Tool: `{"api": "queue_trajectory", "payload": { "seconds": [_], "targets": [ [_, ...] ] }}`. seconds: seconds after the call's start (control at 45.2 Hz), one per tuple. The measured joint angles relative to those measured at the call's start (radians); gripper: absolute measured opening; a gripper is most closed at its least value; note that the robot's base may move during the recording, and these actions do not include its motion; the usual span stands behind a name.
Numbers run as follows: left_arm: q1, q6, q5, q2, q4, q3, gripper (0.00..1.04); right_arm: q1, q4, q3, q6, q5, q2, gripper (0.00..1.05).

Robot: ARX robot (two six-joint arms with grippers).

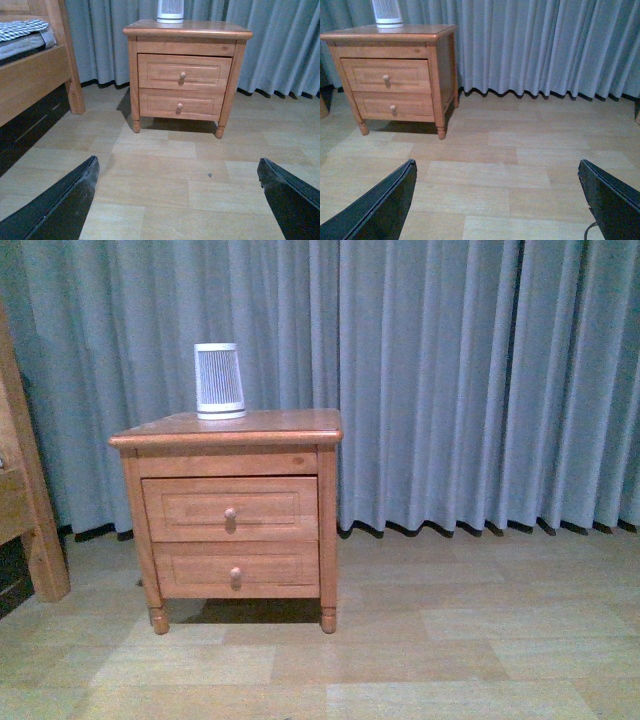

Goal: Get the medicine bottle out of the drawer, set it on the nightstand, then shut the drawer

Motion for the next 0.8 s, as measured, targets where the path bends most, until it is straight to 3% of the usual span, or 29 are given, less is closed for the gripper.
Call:
{"api": "queue_trajectory", "payload": {
  "seconds": [0.797],
  "targets": [
    [0.0, 0.0, 0.0, 0.0, 0.0, 0.0, 0.98, 0.0, 0.0, 0.0, 0.0, 0.0, 0.0, 0.98]
  ]
}}
